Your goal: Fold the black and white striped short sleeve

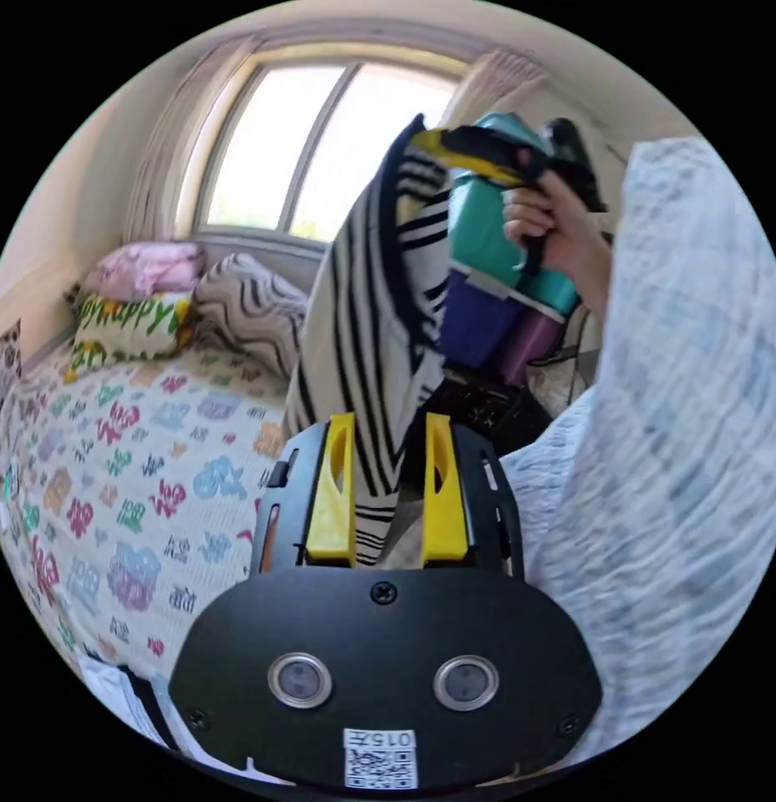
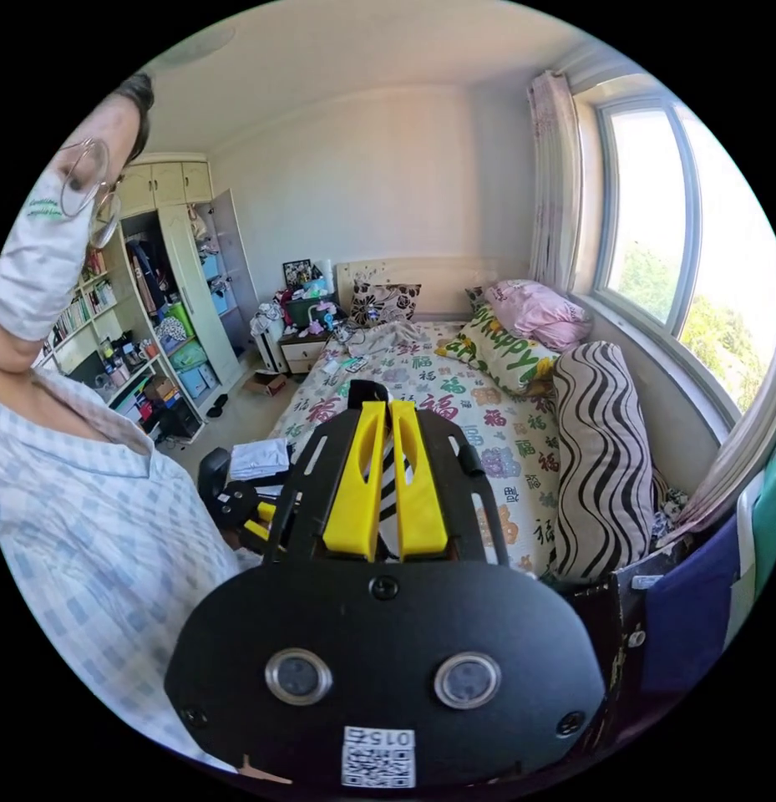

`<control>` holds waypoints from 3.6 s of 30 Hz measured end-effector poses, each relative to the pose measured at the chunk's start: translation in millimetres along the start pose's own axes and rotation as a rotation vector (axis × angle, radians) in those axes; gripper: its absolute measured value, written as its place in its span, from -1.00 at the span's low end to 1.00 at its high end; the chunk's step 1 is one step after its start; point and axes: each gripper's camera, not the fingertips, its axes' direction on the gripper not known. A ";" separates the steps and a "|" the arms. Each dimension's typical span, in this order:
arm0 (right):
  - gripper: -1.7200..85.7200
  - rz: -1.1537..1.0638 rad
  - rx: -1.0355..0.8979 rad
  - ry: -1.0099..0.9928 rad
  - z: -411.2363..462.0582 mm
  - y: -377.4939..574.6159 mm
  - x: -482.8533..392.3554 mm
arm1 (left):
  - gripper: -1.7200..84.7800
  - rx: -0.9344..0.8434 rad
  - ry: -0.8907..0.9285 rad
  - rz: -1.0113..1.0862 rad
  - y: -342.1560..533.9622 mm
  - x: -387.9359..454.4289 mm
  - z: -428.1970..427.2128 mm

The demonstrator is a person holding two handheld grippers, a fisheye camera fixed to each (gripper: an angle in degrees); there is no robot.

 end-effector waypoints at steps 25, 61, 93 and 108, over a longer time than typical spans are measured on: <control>-0.96 -0.022 0.173 -0.130 -89.6 24.4 -91.7 | -0.83 0.025 -0.751 0.195 -111.5 141.6 -21.9; -0.97 -0.275 -0.112 -0.361 -60.8 -317.3 279.2 | -0.96 0.073 -0.458 -0.220 -110.9 -79.6 -56.1; -0.75 0.465 -1.084 -0.051 450.4 -403.4 812.0 | -0.84 -0.600 -0.405 -1.305 525.7 -443.8 518.3; -0.91 0.499 -1.230 -0.140 461.0 -530.8 853.6 | -0.94 -0.543 -0.238 -1.329 633.9 -440.2 513.1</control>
